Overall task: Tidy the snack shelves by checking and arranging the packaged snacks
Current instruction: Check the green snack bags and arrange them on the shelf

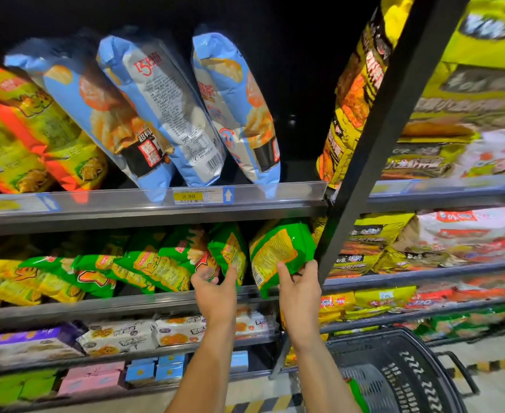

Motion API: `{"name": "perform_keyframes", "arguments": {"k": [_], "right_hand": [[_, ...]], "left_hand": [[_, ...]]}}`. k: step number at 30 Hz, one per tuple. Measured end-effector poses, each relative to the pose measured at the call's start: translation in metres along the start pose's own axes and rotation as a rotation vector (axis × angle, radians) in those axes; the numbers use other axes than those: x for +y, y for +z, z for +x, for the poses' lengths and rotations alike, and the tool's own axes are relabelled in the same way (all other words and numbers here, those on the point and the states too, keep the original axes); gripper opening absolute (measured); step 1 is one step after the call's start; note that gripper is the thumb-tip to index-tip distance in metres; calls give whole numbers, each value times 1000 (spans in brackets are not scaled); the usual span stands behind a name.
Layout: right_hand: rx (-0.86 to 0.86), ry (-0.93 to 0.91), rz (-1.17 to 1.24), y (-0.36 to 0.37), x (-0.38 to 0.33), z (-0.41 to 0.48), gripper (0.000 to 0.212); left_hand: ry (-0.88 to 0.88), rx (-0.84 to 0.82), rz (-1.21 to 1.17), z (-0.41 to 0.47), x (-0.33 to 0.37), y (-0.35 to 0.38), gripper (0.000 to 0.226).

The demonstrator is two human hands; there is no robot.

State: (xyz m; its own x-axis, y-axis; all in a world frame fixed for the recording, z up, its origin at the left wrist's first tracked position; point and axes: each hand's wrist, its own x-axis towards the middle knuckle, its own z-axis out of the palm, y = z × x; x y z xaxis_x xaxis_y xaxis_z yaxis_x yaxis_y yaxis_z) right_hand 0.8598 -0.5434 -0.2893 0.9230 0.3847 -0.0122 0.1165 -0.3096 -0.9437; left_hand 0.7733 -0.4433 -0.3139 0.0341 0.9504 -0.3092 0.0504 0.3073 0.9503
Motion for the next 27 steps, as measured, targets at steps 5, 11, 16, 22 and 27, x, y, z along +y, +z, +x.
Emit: {"name": "perform_keyframes", "arguments": {"k": [5,11,16,22,27], "right_hand": [[-115,-25,75,-40,-7,-21,26],[-289,-58,199,-85,-5,-50,22],[-422,-116,219,-120,-7,-84,19],[-584,44,337,-145,-7,-117,25],[-642,72,311,-145,-21,-137,30]], "left_hand": [[89,-93,-22,-31,18,-24,46],[222,-304,52,-90,31,-56,50],[203,-422,127,-135,23,-83,66],[124,-652,147,-171,20,-123,77],[142,-714,219,-181,27,-140,40]]}}
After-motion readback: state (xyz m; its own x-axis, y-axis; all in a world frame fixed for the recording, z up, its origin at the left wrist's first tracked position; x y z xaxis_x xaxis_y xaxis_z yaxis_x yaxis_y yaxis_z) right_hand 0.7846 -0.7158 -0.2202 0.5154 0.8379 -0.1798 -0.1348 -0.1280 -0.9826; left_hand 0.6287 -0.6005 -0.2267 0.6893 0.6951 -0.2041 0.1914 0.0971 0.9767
